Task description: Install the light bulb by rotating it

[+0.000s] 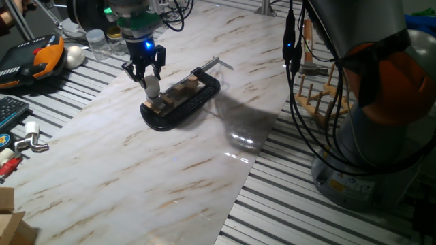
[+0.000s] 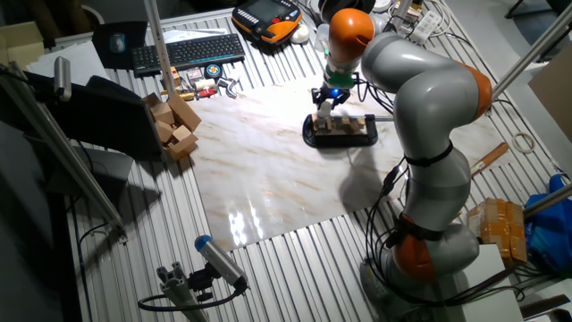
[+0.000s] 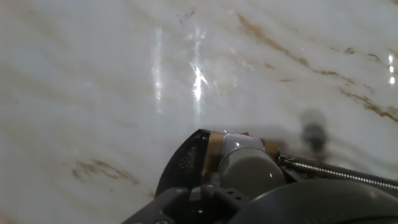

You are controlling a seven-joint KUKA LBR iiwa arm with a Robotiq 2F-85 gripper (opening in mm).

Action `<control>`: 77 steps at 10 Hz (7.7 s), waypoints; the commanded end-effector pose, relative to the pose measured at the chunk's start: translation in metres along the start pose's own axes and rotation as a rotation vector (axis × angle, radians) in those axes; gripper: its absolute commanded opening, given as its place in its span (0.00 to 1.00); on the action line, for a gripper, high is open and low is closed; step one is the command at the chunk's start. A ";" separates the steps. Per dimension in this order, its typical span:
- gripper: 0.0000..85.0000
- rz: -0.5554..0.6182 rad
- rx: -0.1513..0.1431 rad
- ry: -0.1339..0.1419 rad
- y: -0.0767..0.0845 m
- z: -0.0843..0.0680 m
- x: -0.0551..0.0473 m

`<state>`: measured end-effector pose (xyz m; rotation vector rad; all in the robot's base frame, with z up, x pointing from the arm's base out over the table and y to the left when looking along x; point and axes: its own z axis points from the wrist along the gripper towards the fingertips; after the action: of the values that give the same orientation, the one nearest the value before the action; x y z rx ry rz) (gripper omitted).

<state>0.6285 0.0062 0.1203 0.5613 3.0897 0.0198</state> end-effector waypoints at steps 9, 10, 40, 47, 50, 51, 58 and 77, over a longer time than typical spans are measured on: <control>0.00 0.185 -0.039 0.021 0.001 0.003 0.000; 0.00 0.185 -0.038 0.020 0.000 0.003 0.000; 0.00 -0.162 -0.027 -0.050 0.005 -0.048 0.006; 0.00 -0.352 -0.018 -0.029 -0.009 -0.093 0.026; 0.00 -0.379 -0.037 -0.023 -0.010 -0.099 0.032; 0.00 -0.390 -0.047 -0.017 -0.010 -0.099 0.033; 0.00 -0.449 -0.022 -0.022 -0.011 -0.108 0.043; 0.00 -0.472 0.000 -0.022 -0.013 -0.110 0.046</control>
<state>0.5810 0.0090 0.2299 -0.1750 3.1097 0.0118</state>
